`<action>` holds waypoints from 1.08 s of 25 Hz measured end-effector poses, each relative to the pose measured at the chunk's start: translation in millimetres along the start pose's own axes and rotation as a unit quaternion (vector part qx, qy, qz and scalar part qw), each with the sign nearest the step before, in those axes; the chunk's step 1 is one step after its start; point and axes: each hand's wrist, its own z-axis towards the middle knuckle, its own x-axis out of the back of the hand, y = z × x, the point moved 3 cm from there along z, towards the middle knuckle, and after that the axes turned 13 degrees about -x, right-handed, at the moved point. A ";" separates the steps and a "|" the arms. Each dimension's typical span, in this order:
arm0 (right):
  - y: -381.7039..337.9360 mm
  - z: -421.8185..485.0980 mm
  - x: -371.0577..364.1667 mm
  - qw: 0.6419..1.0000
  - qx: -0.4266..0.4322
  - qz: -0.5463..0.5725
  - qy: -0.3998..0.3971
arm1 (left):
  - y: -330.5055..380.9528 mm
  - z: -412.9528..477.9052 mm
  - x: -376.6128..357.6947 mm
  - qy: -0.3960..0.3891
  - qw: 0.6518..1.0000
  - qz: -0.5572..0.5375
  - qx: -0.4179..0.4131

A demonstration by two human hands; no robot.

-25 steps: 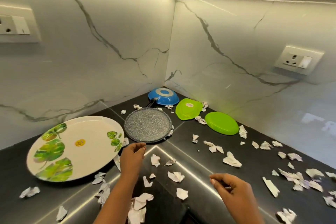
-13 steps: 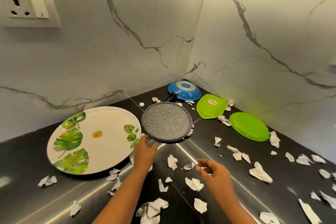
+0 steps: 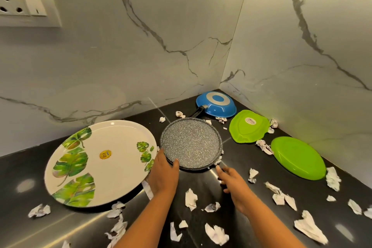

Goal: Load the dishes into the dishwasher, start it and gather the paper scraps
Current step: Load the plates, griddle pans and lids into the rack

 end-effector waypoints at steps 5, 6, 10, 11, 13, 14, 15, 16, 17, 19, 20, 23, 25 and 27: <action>-38.4 44.8 4.3 0.996 -0.071 0.047 0.003 | -2.5 8.3 -12.7 0.005 0.997 0.076 -0.018; -44.1 49.6 5.7 0.995 -0.092 0.049 0.004 | -3.1 8.7 -14.6 0.003 0.996 0.083 -0.019; -60.8 63.8 2.3 0.992 -0.091 0.082 0.011 | -4.2 10.5 -16.6 0.005 0.994 0.104 -0.023; -62.6 68.3 0.8 0.992 -0.083 0.093 0.016 | -4.4 10.9 -16.7 0.003 0.994 0.103 -0.020; -63.6 72.2 -1.2 0.991 -0.077 0.104 0.020 | -5.9 11.4 -17.2 -0.001 0.995 0.100 -0.015; -62.9 70.5 -1.2 0.992 -0.081 0.097 0.021 | -6.7 11.2 -17.1 0.000 0.995 0.097 -0.017; -60.0 71.4 -0.2 0.992 -0.082 0.094 0.019 | -7.4 10.8 -16.8 0.000 0.995 0.093 -0.018; -57.6 67.6 1.3 0.992 -0.089 0.092 0.017 | -7.8 10.3 -16.7 -0.001 0.996 0.089 -0.019; -52.5 69.1 3.1 0.991 -0.092 0.100 0.012 | -7.0 9.2 -16.3 -0.003 0.996 0.085 -0.019; -42.7 63.3 5.2 0.990 -0.076 0.120 0.005 | -4.7 7.5 -14.5 -0.005 0.997 0.075 -0.022; -37.8 57.6 4.8 0.989 -0.052 0.139 0.004 | -4.4 7.4 -13.6 -0.005 0.997 0.067 -0.024; -14.9 43.5 0.0 0.979 0.048 0.199 -0.011 | -3.0 7.1 -9.3 0.004 0.999 0.044 -0.024; 2.2 38.5 3.3 0.969 0.095 0.226 -0.015 | -1.4 6.5 -5.4 0.010 1.000 0.024 -0.016; 15.5 37.0 12.7 0.957 0.117 0.265 -0.017 | 0.4 5.5 -3.0 0.012 1.000 0.006 -0.019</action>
